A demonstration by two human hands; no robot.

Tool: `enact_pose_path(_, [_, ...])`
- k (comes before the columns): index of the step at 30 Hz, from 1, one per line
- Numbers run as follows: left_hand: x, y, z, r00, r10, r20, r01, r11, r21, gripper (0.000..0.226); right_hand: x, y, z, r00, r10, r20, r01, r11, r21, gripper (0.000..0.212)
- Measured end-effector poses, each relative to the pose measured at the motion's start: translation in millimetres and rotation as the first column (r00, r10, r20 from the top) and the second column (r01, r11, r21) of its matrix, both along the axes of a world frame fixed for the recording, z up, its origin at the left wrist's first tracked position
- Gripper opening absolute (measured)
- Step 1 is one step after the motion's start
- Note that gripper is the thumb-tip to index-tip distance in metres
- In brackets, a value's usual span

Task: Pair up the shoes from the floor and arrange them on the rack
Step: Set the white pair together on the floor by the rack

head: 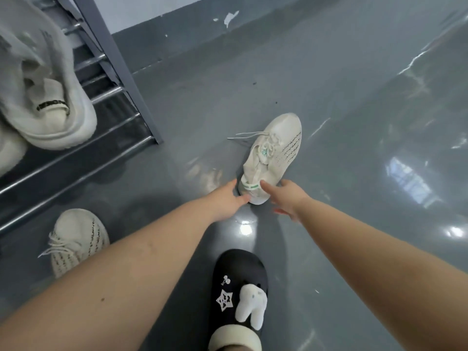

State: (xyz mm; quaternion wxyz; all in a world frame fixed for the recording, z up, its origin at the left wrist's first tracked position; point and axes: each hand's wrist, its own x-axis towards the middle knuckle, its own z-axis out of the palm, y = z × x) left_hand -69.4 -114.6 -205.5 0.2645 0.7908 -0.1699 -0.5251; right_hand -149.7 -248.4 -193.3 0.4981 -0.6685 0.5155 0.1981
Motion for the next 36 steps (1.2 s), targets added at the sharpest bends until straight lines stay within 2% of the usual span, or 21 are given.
enact_pose_path(2, [-1, -1, -10, 0.995, 0.073, -0.071, -0.075, 0.997, -0.024, 0.063, 2, 7, -8, 0.988, -0.142, 0.055, 0.139, 0.989, 0.056, 0.064])
enact_pose_path(4, [1, -2, -16, 0.985, 0.139, -0.099, -0.144, 0.989, -0.04, 0.073, 4, 14, -14, 0.974, -0.211, 0.084, 0.201, 0.973, 0.117, 0.067])
enact_pose_path(7, [6, -1, -26, 0.972, 0.213, -0.101, -0.22, 0.973, -0.068, 0.083, 6, 23, -18, 0.946, -0.305, 0.112, 0.277, 0.936, 0.216, 0.053])
enact_pose_path(9, [7, -1, -25, 0.971, 0.224, -0.088, -0.233, 0.967, -0.105, 0.074, 7, 26, -22, 0.924, -0.36, 0.133, 0.315, 0.909, 0.272, 0.052])
enact_pose_path(10, [6, -1, -23, 0.966, 0.243, -0.091, -0.253, 0.96, -0.122, 0.068, 7, 28, -23, 0.91, -0.39, 0.141, 0.338, 0.894, 0.295, 0.058])
enact_pose_path(12, [4, 1, -17, 0.955, 0.285, -0.079, -0.293, 0.947, -0.134, 0.067, 6, 33, -25, 0.872, -0.467, 0.144, 0.407, 0.857, 0.315, 0.062])
enact_pose_path(19, [-4, 59, 9, 0.865, 0.501, -0.019, -0.498, 0.856, -0.137, 0.053, 8, 75, -20, 0.818, -0.532, 0.217, 0.449, 0.827, 0.337, 0.043])
enact_pose_path(21, [-1, 87, 15, 0.781, 0.624, 0.031, -0.614, 0.776, -0.144, 0.053, 14, 96, -16, 0.864, -0.462, 0.201, 0.376, 0.857, 0.352, 0.053])
enact_pose_path(24, [-2, 130, 29, 0.691, 0.723, 0.031, -0.714, 0.688, -0.128, 0.053, 18, 128, -12, 0.949, -0.289, 0.124, 0.196, 0.852, 0.485, 0.073])
enact_pose_path(28, [-20, 191, 40, 0.709, 0.703, 0.052, -0.7, 0.711, -0.067, 0.036, 3, 161, -14, 0.996, -0.049, 0.074, -0.002, 0.826, 0.563, 0.088])
enact_pose_path(32, [-52, 244, 36, 0.723, 0.69, 0.014, -0.69, 0.723, -0.02, 0.013, -6, 187, -19, 0.974, 0.203, 0.103, -0.225, 0.792, 0.568, 0.075])
enact_pose_path(34, [-65, 267, 26, 0.756, 0.653, 0.046, -0.652, 0.757, -0.031, 0.019, -7, 196, -20, 0.946, 0.305, 0.111, -0.316, 0.786, 0.532, 0.077])
enact_pose_path(36, [-76, 285, 19, 0.75, 0.641, 0.164, -0.648, 0.762, -0.011, 0.041, -7, 204, -21, 0.917, 0.383, 0.113, -0.387, 0.783, 0.487, 0.077])
